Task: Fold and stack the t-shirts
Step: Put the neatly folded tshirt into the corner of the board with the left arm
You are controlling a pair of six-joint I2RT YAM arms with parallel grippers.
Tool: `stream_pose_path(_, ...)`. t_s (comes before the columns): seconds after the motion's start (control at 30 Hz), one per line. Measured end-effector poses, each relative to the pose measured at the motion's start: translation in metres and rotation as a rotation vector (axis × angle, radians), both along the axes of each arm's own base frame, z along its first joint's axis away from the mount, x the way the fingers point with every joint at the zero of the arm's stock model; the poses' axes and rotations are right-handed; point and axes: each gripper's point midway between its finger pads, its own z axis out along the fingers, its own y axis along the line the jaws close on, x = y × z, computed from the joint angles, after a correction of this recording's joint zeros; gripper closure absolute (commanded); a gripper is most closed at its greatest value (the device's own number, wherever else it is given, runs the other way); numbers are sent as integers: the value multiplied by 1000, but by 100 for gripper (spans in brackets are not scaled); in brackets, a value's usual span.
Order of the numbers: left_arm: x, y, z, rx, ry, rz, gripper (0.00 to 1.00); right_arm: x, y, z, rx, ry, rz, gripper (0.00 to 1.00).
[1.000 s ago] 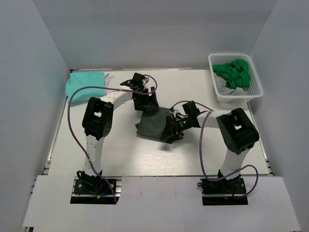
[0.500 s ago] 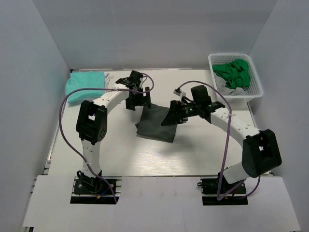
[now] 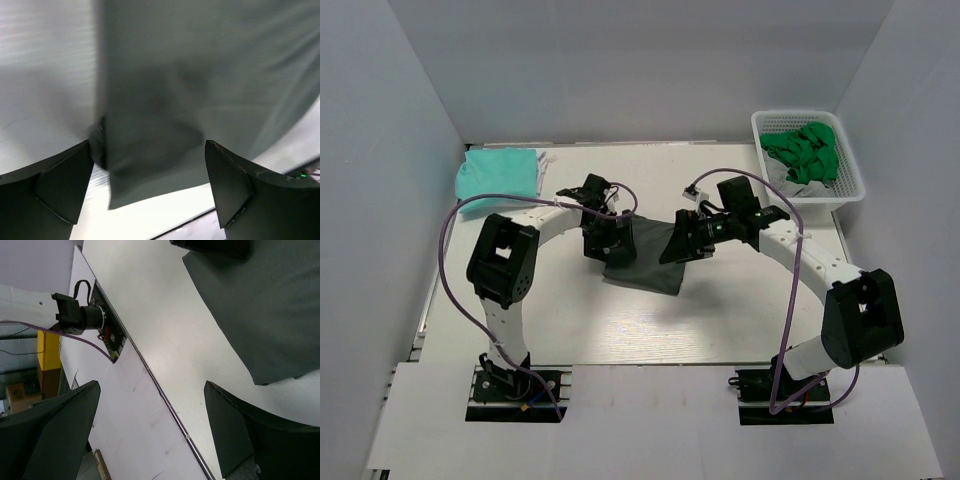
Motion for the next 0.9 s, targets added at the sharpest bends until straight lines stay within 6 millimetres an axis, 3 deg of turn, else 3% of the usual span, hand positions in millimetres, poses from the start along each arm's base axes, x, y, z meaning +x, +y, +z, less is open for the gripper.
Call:
stream_pose_path(0.23,6,-25,1,-60,-10,-20,0,1,-6,-5,-25,7,-14,10)
stream_pose_path(0.3,9,-32,0,-44,-20,-28,6,2,-8,-6,-32,11,-21,10)
stream_pose_path(0.47,15,-44,-8,30,-51,-41,34,4,-13,-9,-48,17,-36,10)
stream_pose_path(0.73,12,-43,-19,183,-107,-49,34,8,-22,-15,-83,17,-60,10)
stream_pose_path(0.8,10,-44,-22,228,-115,-56,43,9,-26,-18,-101,17,-68,10)
stream_pose_path(0.9,9,-45,-25,274,-124,-67,48,8,-32,-22,-125,25,-76,10)
